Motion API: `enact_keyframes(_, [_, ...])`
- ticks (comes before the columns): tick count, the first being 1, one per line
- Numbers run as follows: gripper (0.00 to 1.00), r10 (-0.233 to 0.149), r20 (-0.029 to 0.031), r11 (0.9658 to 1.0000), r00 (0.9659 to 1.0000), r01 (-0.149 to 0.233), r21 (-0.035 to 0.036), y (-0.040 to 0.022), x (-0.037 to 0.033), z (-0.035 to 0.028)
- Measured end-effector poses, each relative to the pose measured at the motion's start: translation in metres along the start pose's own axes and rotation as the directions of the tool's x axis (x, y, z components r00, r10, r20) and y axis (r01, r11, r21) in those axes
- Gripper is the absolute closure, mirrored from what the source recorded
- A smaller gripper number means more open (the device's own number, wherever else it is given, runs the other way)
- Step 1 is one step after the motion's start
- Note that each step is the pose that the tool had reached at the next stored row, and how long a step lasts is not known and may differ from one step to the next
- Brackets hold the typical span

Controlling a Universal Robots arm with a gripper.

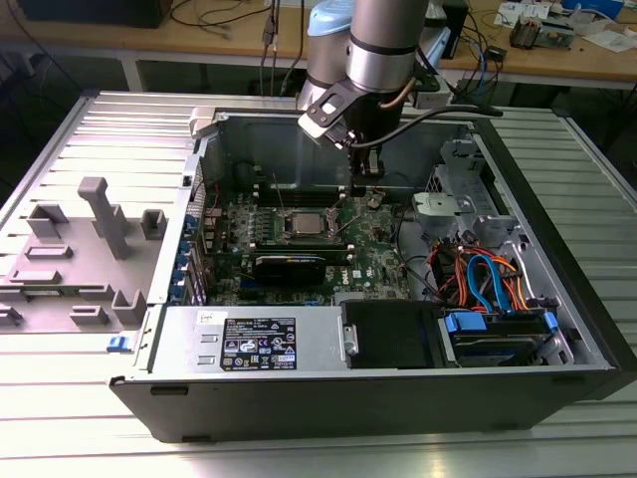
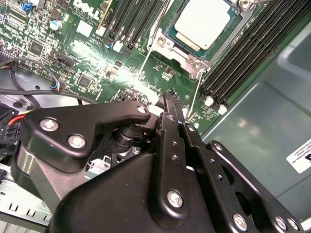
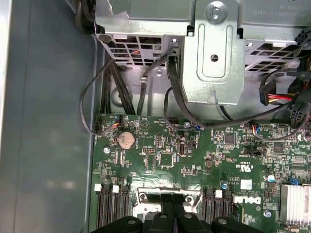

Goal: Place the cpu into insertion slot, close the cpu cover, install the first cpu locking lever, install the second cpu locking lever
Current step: 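Close the cpu cover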

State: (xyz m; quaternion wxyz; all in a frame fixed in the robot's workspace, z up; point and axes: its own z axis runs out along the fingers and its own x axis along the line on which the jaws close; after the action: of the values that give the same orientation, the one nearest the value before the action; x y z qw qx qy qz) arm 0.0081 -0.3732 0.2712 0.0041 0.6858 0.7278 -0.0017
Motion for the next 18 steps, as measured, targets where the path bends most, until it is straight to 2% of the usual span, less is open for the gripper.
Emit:
enact_keyframes(12, [0.89,0.000,0.0000,1.0000,1.0000,0.000,0.0000,0.0091,-0.0005,0.0000])
enact_keyframes(18, [0.89,0.000,0.0000,1.0000,1.0000,0.000,0.0000,0.0192,-0.0012,0.0002])
